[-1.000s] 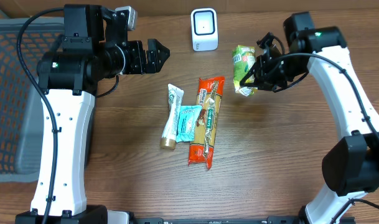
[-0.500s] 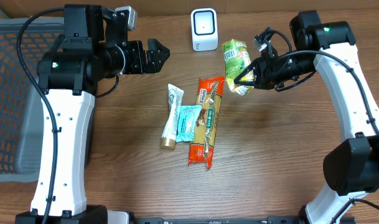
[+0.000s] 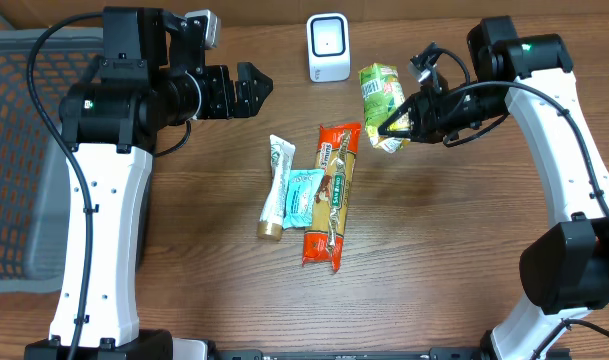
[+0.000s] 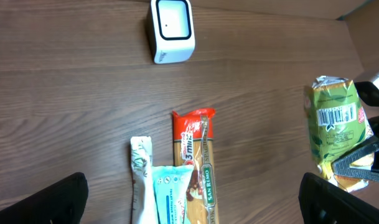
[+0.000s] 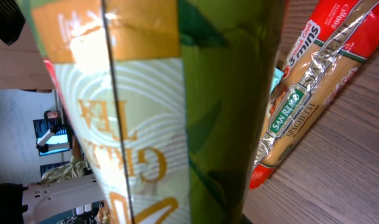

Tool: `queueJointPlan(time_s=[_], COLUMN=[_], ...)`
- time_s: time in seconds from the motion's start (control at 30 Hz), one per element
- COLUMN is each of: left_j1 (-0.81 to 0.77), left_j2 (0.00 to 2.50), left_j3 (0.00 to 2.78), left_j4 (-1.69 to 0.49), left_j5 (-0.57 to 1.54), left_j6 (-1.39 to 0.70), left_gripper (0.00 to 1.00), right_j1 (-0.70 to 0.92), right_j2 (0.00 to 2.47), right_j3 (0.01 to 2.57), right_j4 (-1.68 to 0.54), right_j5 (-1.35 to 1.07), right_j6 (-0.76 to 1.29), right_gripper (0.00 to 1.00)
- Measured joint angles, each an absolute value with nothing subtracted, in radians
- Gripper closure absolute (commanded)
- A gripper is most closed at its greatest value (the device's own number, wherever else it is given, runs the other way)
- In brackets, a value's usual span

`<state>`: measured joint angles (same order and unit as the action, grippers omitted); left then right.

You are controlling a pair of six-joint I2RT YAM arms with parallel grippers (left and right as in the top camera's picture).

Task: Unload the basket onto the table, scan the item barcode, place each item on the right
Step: 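Lift the juice pouch upright with the right gripper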

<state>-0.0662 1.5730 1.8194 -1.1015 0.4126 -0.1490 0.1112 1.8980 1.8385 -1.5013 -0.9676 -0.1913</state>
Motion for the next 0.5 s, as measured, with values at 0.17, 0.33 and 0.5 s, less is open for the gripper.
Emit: queueJointPlan(time_s=[0.17,0.33,0.5], left_j1=[-0.066,-0.039,0.052], left_j2=[1.573,1.573,1.573], left_j3=[1.819,1.819,1.819], left_j4=[-1.127,-1.228,-1.261], left_j5=[0.275,0.038,-0.065], left_j6=[-0.102,-0.081,-0.046], left_gripper=[0.00,0.00,0.00], right_j1=[0.111,0.111,0.111], right_j2=[1.898,1.898,1.898], right_j3=[1.839,1.839,1.839], right_j4=[-1.503,-1.503,-1.502], right_j5=[-0.953,-0.941,-0.928], right_j6=[-0.192,-0.192,-0.192], right_gripper=[0.93,0.93,0.93])
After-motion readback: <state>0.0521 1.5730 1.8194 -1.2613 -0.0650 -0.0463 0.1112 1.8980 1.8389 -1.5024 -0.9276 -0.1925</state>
